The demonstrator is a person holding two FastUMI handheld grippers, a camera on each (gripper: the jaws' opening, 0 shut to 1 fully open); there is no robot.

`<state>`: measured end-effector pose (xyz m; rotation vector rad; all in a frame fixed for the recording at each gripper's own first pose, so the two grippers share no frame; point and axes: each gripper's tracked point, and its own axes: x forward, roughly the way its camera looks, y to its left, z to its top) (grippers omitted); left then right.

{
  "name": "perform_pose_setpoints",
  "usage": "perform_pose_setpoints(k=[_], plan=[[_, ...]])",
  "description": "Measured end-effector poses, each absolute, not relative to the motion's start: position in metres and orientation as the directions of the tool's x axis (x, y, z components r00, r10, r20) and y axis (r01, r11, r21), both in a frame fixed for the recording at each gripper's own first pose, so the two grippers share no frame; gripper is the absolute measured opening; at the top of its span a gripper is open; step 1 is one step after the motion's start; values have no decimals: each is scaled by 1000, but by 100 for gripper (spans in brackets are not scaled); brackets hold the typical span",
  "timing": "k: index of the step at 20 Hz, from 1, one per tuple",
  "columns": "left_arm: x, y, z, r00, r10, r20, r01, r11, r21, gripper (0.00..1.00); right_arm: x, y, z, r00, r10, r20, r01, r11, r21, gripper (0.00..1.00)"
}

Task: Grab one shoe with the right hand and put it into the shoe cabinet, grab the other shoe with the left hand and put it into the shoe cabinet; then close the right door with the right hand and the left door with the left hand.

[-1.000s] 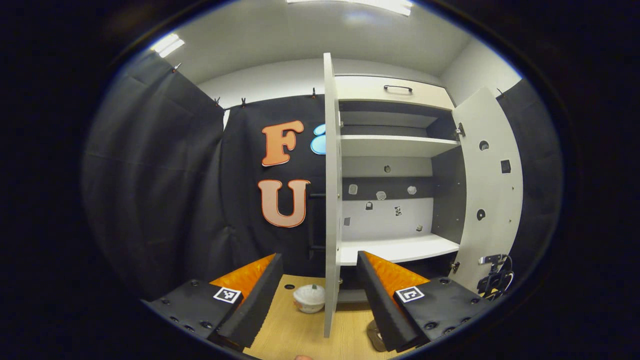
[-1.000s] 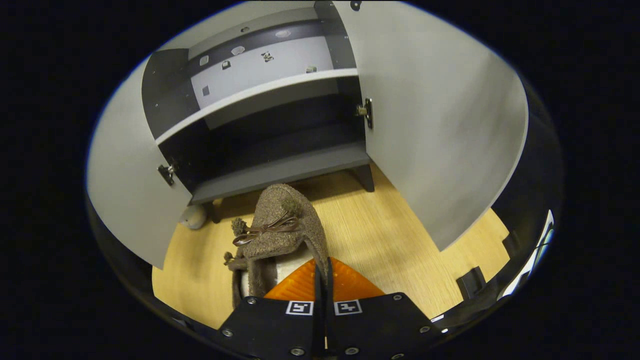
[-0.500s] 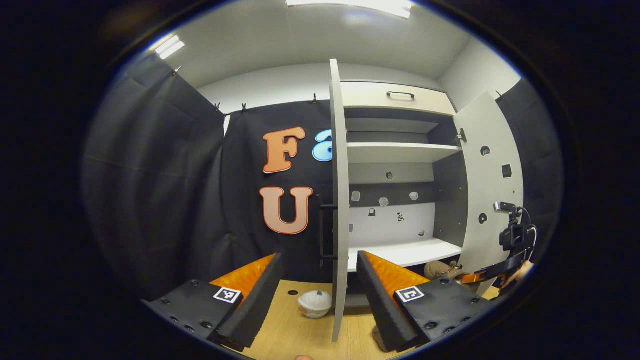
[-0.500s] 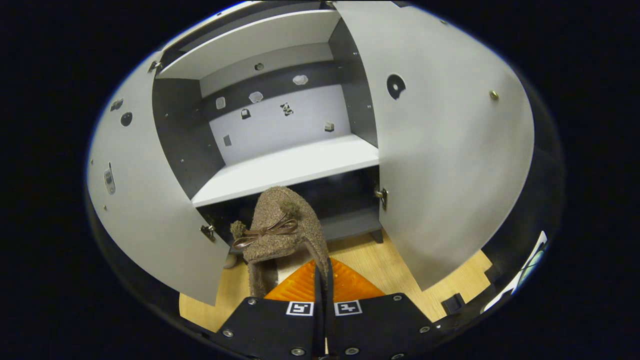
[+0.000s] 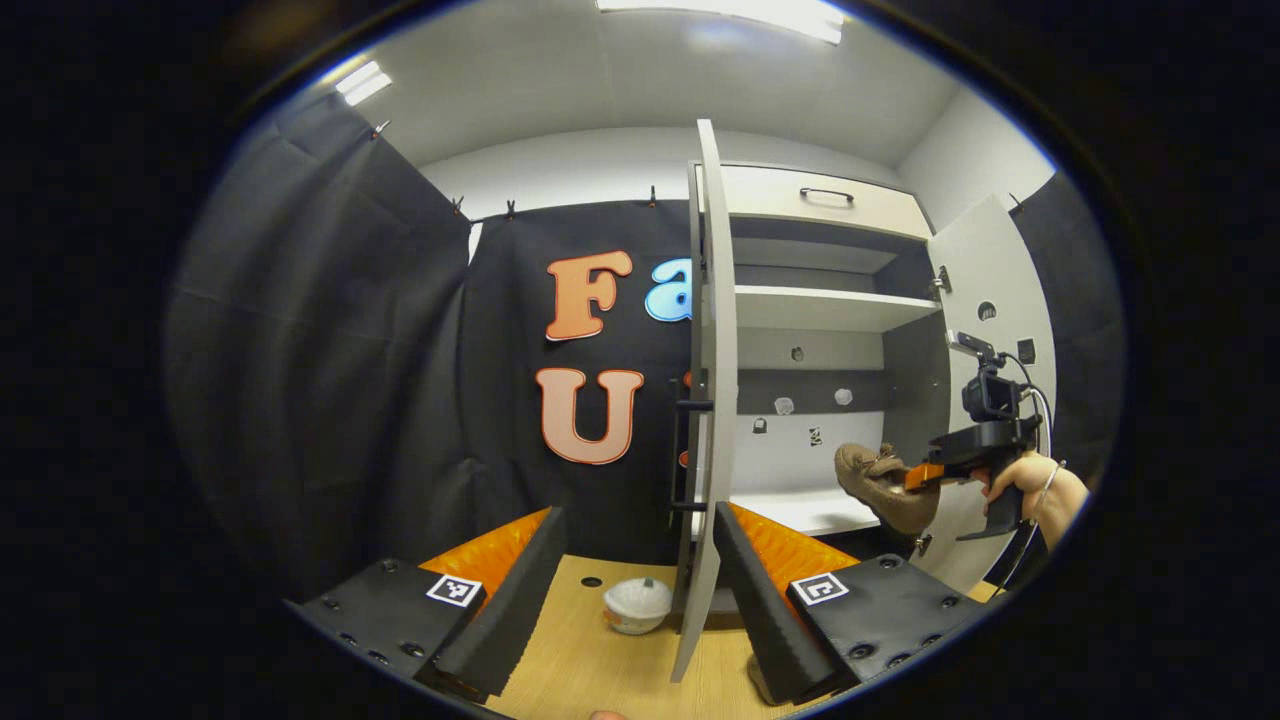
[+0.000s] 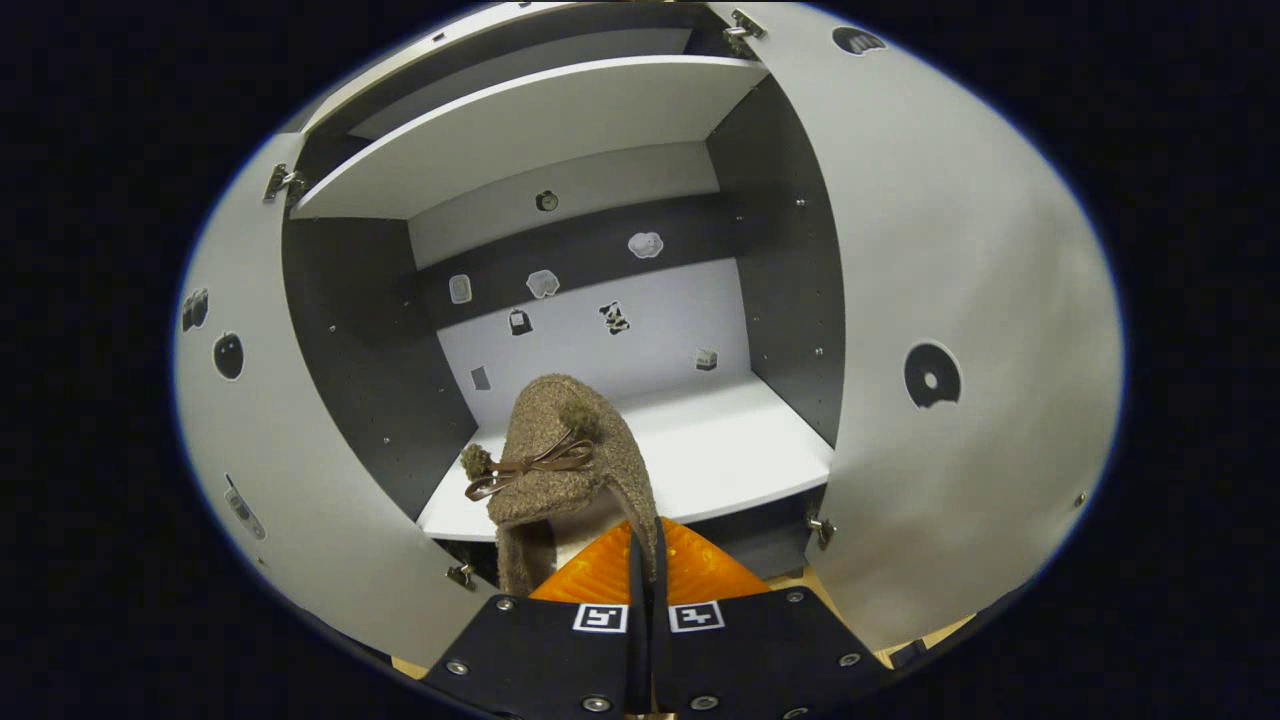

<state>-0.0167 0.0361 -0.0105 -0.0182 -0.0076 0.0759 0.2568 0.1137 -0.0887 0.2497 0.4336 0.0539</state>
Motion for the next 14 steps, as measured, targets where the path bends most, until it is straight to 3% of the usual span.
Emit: perform_pose_setpoints(k=[1, 8, 14], plan=[[-17, 39, -11, 996, 92, 5, -91, 996, -17, 99, 270, 115, -86, 907, 100, -410, 9, 967, 256, 1], [-21, 66, -12, 976, 218, -4, -218, 976, 7, 96, 377, 129, -126, 872, 105, -477, 64, 944, 324, 0], [-21, 72, -10, 961, 275, -24, -274, 962, 9, 96, 422, 123, -161, 850, 80, -521, 107, 942, 319, 3]])
